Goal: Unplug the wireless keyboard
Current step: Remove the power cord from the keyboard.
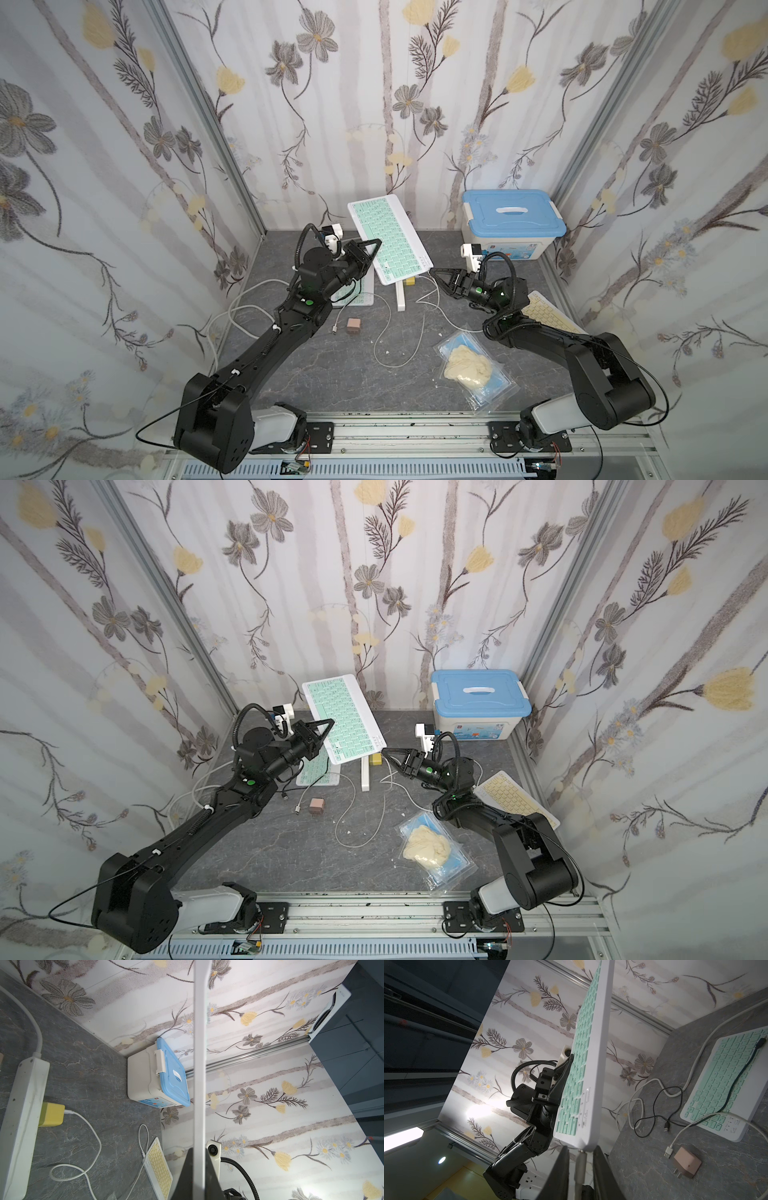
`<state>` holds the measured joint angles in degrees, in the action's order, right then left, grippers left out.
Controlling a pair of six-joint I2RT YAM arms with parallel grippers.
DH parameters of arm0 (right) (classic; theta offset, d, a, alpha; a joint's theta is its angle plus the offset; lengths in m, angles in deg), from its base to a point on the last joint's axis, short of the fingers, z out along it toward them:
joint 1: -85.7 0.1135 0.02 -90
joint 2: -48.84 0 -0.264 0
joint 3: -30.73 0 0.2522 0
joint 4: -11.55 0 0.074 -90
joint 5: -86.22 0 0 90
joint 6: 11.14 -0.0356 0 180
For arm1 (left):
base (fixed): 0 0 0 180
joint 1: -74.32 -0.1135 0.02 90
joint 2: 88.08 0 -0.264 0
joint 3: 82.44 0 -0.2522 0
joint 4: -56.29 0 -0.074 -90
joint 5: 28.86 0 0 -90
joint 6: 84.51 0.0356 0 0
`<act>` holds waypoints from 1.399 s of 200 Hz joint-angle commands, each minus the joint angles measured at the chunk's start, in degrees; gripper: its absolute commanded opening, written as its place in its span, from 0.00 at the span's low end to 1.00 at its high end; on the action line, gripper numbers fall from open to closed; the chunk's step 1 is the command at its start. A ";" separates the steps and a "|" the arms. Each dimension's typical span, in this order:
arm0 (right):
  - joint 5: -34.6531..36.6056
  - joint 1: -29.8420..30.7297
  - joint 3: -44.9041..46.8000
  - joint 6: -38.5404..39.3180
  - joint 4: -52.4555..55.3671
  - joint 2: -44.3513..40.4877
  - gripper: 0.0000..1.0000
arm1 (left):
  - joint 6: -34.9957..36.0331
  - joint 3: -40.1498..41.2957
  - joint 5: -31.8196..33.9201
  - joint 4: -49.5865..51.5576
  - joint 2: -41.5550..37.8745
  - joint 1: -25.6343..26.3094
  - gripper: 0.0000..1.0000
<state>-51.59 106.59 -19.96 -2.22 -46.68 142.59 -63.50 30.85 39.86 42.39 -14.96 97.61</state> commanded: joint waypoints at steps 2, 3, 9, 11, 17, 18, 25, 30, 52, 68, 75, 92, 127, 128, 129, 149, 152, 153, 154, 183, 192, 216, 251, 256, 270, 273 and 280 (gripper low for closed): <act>0.33 0.09 -0.57 -1.38 -1.94 0.37 0.22 | -0.10 -0.07 -0.90 -5.77 0.32 -0.06 0.00; 0.30 0.11 -0.58 -1.41 -1.94 0.37 0.22 | -0.09 -0.11 -0.93 -5.75 0.34 -0.07 0.00; 0.26 0.14 -0.65 -1.52 -1.92 0.42 0.22 | -0.07 -0.01 -0.90 -5.89 0.33 -0.04 0.00; 0.24 0.13 -0.64 -1.58 -1.88 0.50 0.22 | 0.00 -0.02 -0.88 -5.91 0.35 -0.07 0.00; 0.05 0.28 -0.73 -1.71 -1.84 0.63 0.22 | 0.27 -0.04 -0.79 -5.84 0.31 -0.09 0.00; 0.07 0.29 -0.71 -1.71 -1.84 0.63 0.22 | 0.27 0.00 -0.70 -5.83 0.29 -0.04 0.00; -0.12 0.29 -0.77 -1.83 -1.84 0.73 0.22 | 0.55 -0.03 -0.49 -5.68 0.28 -0.09 0.00; -0.17 0.38 -0.80 -2.00 -1.84 0.81 0.24 | 0.70 0.00 -0.36 -5.67 0.22 -0.04 0.00; -0.57 0.55 -0.65 -1.98 -1.71 1.00 0.26 | 1.15 -0.22 -0.26 -5.55 0.32 -0.09 0.00; -0.69 0.50 -0.53 -1.98 -1.65 1.04 0.25 | 1.29 -0.23 -0.28 -5.44 0.44 -0.09 0.00; -0.76 0.49 -0.53 -1.98 -1.64 1.08 0.24 | 1.30 -0.23 -0.30 -5.48 0.48 -0.10 0.00; -0.78 0.58 -0.52 -2.02 -1.50 1.15 0.24 | 1.39 -0.20 0.06 -5.39 0.49 -0.09 0.00; -1.09 0.58 -0.55 -1.92 -1.00 1.47 0.24 | 1.28 -0.59 0.45 -5.21 0.89 -0.09 0.00; -1.12 0.57 -0.58 -1.95 -1.03 1.50 0.24 | 1.25 -0.58 0.45 -5.21 0.97 -0.09 0.00; -1.09 0.61 -0.54 -1.96 -0.99 1.46 0.24 | 1.28 -0.58 0.45 -5.21 0.97 -0.09 0.00; -1.39 0.65 -0.61 -1.92 -0.94 1.70 0.20 | 1.45 -0.58 0.89 -5.20 0.94 -0.21 0.00; -1.40 0.72 -0.66 -1.92 -0.89 1.69 0.19 | 1.45 -0.63 0.89 -5.17 1.03 -0.18 0.00; -1.41 0.68 -0.59 -1.90 -0.93 1.69 0.19 | 1.43 -0.65 0.89 -5.19 1.04 -0.18 0.00; -1.45 0.71 -0.55 -1.94 -0.95 1.69 0.19 | 1.50 -0.66 0.93 -5.16 1.05 -0.13 0.00; -2.17 0.86 -1.03 -1.63 -0.53 2.00 0.09 | 1.82 -0.78 1.11 -5.63 1.47 -0.13 0.00; -2.38 0.96 -1.18 -1.33 -0.19 2.03 0.05 | 1.95 -0.50 1.56 -6.36 1.55 -0.17 0.00; -2.97 1.24 -1.57 -0.15 1.23 2.22 0.00 | 1.60 0.38 2.93 -8.79 1.96 -0.44 0.00; -4.25 1.29 -1.23 1.15 1.83 2.56 0.00 | -1.34 -0.38 1.02 -11.99 4.18 -2.17 0.00; -4.52 1.30 -1.13 1.46 1.88 2.48 0.00 | -1.62 -0.51 0.69 -12.10 4.45 -2.48 0.00; -5.34 1.26 -1.05 2.40 2.03 2.25 0.00 | -2.01 -0.82 0.63 -11.53 4.57 -3.23 0.00; -5.48 1.22 -1.03 2.59 2.11 2.18 0.00 | -2.04 -0.84 0.62 -11.37 4.55 -3.42 0.00; -5.80 1.26 -0.79 3.05 2.21 1.84 0.00 | -2.09 -0.88 0.58 -11.27 4.41 -3.80 0.00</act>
<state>-53.38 107.81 -21.10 -1.95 -43.49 144.95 -63.74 31.05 37.74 37.52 -10.37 95.23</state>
